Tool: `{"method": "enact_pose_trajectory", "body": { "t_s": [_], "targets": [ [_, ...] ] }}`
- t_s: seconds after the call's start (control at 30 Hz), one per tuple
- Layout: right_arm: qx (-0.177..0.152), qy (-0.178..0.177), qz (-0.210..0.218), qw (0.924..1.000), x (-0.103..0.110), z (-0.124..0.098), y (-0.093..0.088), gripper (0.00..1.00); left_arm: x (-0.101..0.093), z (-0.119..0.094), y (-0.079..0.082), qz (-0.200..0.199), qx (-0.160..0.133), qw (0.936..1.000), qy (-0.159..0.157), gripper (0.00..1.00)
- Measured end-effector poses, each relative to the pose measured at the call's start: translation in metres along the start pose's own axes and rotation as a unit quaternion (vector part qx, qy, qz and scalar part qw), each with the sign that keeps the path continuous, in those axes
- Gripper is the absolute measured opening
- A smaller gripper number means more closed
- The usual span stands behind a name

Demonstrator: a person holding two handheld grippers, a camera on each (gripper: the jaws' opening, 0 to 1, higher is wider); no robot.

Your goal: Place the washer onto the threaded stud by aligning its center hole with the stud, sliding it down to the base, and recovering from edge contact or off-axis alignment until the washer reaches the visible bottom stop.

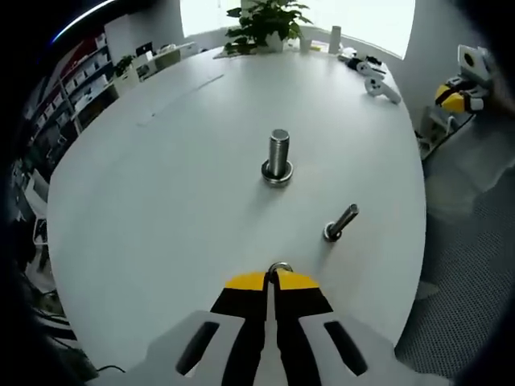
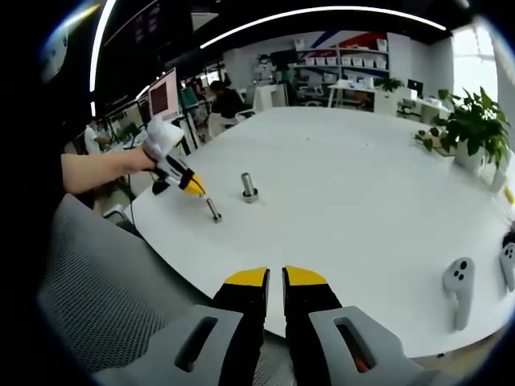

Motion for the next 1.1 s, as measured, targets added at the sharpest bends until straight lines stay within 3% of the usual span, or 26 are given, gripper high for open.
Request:
{"method": "enact_pose_trajectory", "body": {
  "t_s": [0.2,0.57,1.1],
  "targets": [
    [-0.001,-0.001,0.000,1.0000,0.000,0.000,0.000,0.09,-0.012,-0.004,0.016,-0.007,-0.022,0.9996,-0.014,0.00],
    [-0.001,-0.002,0.001,1.0000,-0.001,0.000,0.000,0.09,-0.031,-0.004,0.032,0.011,-0.033,0.9989,-0.032,0.00],
    [0.000,0.000,-0.001,1.0000,0.000,0.000,0.000,0.09,-0.055,0.001,0.044,0.046,-0.025,0.9967,-0.061,0.00]
  ]
}}
Point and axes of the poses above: the point that each gripper's makers call its tool centre point, and the gripper's own axes: z roughly forward along the fingers, x roughly to its left, y roughly out of its top, the point moved 2 cm from there along -z, roughly backward along the fingers
